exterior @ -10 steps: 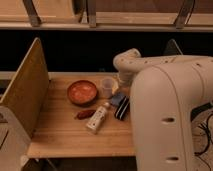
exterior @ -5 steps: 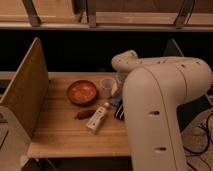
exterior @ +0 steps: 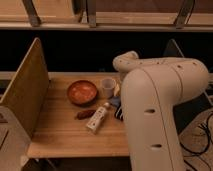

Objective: Place the white sponge in the ceramic cup

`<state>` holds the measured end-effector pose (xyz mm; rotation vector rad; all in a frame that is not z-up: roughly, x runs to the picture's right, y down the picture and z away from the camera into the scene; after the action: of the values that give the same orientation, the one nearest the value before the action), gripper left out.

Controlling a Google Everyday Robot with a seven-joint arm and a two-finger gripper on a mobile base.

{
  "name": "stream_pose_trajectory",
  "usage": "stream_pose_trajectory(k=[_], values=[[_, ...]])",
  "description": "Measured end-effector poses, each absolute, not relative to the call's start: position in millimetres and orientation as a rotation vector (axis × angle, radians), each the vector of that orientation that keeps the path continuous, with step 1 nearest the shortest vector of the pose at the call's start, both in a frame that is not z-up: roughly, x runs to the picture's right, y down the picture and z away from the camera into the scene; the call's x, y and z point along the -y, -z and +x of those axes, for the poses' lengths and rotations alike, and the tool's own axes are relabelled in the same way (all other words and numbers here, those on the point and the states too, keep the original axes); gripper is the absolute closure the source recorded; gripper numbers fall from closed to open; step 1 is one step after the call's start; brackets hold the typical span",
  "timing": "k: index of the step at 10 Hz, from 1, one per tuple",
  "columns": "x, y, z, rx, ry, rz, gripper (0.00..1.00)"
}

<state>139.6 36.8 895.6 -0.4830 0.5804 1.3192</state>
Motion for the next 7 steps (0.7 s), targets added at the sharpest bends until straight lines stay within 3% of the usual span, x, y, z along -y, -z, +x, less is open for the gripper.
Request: stream_pose_trajectory(k=[7], values=[[-55.1, -926.1, 108.5, -0.588, -1.274, -0.601, 0.2]])
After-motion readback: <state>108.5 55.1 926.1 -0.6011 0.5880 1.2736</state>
